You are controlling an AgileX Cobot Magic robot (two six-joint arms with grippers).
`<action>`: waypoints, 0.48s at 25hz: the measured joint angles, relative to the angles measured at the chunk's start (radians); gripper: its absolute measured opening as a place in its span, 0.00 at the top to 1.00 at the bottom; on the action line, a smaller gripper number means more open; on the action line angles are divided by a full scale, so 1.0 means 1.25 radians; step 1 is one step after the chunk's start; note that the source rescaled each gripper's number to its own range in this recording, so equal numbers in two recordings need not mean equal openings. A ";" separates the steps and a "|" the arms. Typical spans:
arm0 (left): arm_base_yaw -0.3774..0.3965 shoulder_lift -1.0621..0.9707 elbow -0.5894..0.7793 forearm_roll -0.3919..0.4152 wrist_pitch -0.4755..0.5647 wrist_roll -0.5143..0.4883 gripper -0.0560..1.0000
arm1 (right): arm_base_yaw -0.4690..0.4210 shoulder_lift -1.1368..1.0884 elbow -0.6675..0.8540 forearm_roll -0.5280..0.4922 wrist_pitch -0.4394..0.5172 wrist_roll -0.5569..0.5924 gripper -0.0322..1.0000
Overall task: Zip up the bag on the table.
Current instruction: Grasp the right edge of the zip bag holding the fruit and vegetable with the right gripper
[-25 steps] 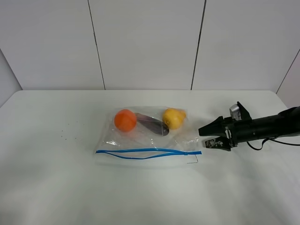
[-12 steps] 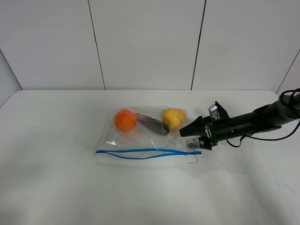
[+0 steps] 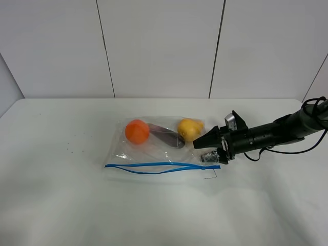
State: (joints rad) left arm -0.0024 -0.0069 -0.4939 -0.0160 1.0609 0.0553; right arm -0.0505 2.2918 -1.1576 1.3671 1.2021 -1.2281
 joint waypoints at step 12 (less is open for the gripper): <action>0.000 0.000 0.000 0.000 0.000 0.000 0.25 | 0.000 0.000 0.000 -0.001 0.000 0.009 0.39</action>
State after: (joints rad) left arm -0.0024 -0.0069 -0.4939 -0.0160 1.0609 0.0553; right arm -0.0505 2.2918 -1.1576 1.3661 1.2021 -1.2173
